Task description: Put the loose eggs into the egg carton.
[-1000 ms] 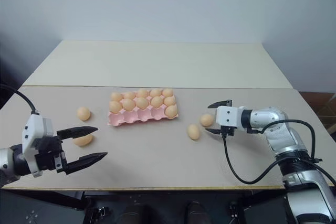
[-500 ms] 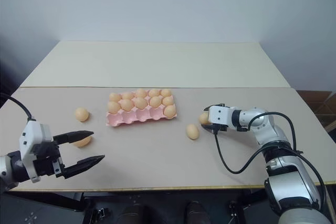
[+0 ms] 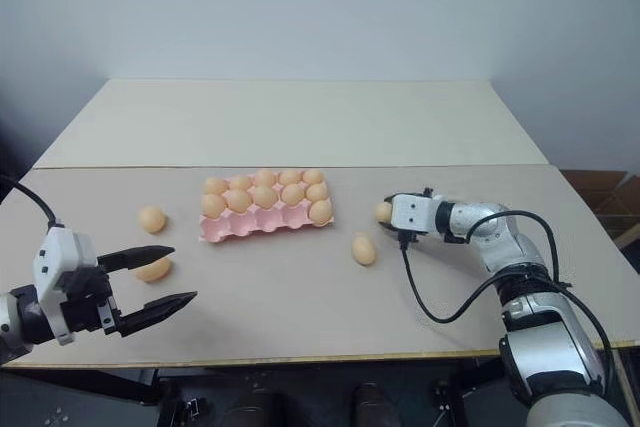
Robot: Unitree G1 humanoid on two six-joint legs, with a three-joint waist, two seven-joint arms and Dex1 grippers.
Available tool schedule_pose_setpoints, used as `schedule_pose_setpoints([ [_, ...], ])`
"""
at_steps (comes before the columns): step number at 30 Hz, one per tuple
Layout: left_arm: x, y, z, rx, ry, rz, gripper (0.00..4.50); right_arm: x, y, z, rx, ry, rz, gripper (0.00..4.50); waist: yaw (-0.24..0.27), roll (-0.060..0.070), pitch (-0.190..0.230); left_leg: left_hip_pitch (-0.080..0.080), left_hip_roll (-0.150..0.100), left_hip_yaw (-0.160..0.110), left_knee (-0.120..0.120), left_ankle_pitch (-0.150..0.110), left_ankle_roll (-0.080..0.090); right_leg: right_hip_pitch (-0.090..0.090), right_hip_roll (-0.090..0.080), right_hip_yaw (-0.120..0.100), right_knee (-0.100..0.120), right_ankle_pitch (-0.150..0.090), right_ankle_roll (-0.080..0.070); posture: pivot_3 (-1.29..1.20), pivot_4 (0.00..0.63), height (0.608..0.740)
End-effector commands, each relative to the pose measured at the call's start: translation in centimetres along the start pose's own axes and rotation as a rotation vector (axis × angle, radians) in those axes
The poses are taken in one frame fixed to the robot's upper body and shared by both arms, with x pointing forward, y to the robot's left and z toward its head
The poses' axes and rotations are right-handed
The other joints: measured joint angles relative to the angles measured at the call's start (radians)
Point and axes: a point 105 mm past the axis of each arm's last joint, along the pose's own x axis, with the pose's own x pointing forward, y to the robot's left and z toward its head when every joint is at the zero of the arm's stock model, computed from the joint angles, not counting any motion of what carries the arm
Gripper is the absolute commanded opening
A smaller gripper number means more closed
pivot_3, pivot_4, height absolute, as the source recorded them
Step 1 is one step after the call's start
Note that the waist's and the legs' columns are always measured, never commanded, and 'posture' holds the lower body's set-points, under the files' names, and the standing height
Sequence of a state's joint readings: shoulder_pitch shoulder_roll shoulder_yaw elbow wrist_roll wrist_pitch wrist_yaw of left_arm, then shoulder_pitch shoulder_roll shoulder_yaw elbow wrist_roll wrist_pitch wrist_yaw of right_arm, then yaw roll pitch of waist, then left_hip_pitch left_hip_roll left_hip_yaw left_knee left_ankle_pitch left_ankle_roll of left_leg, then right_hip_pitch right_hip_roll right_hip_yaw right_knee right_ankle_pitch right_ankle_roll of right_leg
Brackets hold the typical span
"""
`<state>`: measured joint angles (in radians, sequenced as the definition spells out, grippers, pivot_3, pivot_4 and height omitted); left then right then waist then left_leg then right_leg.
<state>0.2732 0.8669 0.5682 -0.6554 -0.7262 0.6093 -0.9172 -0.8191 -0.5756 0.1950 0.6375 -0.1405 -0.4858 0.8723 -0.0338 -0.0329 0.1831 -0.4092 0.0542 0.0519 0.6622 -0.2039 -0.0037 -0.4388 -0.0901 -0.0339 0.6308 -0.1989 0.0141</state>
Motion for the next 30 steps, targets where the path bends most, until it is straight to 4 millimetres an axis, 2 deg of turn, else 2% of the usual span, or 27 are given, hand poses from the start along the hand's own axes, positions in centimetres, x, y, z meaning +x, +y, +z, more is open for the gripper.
schedule_pose_setpoints([
  [1, -0.3, 0.2, 0.8, 0.053, -0.019, 0.010, 4.50, 1.1, -2.4, 4.3, 0.021, -0.138, -0.088, 2.04, 0.000, 0.000, 0.000, 0.000, 0.000, 0.000, 0.000, 0.000, 0.000, 0.000, 0.000, 0.000, 0.000, 0.001, 0.001, 0.00, 0.150, 0.740],
  [5, -0.3, 0.2, 0.8, 0.055, -0.015, 0.012, 4.50, 4.2, -2.3, 7.5, 0.139, -0.231, -0.110, 2.04, -0.001, 0.000, 0.000, 0.001, 0.001, 0.000, 0.000, 0.000, 0.000, 0.000, 0.000, -0.001, 0.000, 0.001, 0.000, 0.00, 0.150, 0.740],
  [10, -0.4, 0.2, 0.9, 0.057, -0.013, 0.020, 4.50, 6.7, -0.4, 9.2, 0.224, -0.263, -0.063, 2.04, 0.005, 0.000, 0.000, -0.001, 0.001, 0.000, 0.000, 0.000, 0.000, 0.000, 0.000, -0.002, 0.000, 0.001, -0.001, 0.00, 0.150, 0.740],
  [16, -0.8, -0.1, 0.6, 0.050, -0.003, 0.038, 4.50, 8.2, 1.5, 10.0, 0.326, -0.271, -0.018, 2.04, 0.007, 0.001, 0.000, -0.002, 0.001, 0.000, -0.001, 0.000, 0.000, -0.002, 0.000, -0.002, -0.001, 0.001, -0.001, 0.00, 0.150, 0.740],
  [22, -0.9, -0.2, 0.5, 0.047, 0.003, 0.043, 4.50, 8.9, 3.2, 8.8, 0.351, -0.216, 0.043, 2.04, 0.008, 0.001, 0.000, -0.001, 0.001, 0.000, -0.001, 0.000, 0.000, -0.002, 0.000, -0.002, -0.001, -0.001, -0.006, 0.00, 0.150, 0.740],
  [30, -1.0, -0.1, 0.3, 0.051, 0.013, 0.046, 4.50, 8.9, 2.9, 8.5, 0.335, -0.211, 0.004, 4.48, 0.007, 0.001, 0.000, -0.002, 0.001, 0.000, -0.001, 0.000, 0.000, -0.002, 0.000, -0.002, -0.001, -0.001, -0.005, 0.00, 0.150, 0.740],
])
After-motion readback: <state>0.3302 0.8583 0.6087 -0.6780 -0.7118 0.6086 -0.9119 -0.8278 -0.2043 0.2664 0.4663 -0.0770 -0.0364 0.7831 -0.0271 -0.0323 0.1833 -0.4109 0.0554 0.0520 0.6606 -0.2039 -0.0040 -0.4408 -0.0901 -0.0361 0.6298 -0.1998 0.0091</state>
